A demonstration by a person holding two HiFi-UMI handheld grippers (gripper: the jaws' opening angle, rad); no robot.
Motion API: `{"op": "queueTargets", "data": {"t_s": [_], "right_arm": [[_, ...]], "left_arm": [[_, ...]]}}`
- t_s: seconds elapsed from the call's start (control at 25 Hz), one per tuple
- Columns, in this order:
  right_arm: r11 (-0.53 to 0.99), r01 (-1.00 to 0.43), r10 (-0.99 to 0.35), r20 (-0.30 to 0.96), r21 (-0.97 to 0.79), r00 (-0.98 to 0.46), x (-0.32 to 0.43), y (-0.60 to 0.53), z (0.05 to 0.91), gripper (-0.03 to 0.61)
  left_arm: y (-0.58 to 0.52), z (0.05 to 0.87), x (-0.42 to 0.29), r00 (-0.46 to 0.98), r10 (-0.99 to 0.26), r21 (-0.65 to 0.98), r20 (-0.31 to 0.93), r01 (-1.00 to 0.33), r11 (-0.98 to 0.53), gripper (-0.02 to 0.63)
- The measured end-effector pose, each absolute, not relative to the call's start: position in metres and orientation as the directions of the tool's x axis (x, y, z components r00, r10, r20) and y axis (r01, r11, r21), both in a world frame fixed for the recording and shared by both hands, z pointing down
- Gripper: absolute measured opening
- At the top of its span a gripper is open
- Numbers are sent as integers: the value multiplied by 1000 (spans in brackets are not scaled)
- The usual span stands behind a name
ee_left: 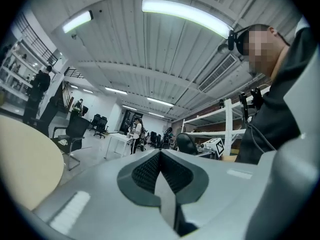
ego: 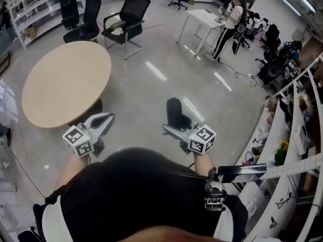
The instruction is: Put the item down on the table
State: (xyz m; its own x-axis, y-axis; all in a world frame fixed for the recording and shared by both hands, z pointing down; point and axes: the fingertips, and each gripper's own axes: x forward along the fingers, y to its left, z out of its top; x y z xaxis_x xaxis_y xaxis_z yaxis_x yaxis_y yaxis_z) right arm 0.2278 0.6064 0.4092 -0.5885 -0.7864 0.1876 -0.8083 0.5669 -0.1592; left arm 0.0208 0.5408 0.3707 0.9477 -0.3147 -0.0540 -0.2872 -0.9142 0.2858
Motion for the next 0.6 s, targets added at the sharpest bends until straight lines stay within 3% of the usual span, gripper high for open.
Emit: {"op": "queueTargets", "data": {"t_s": [0.24,0.6], "right_arm": [[554,-813,-794,178,-181,-581,313,583,414,367],[488,-843,-829,181,-227,-529,384,532,428,367]], "left_arm": [[525,377,112,960,-279,291,-18,-262,-920,-6],[459,393,183,975,-221,326,1,-209,-922,-6]]}}
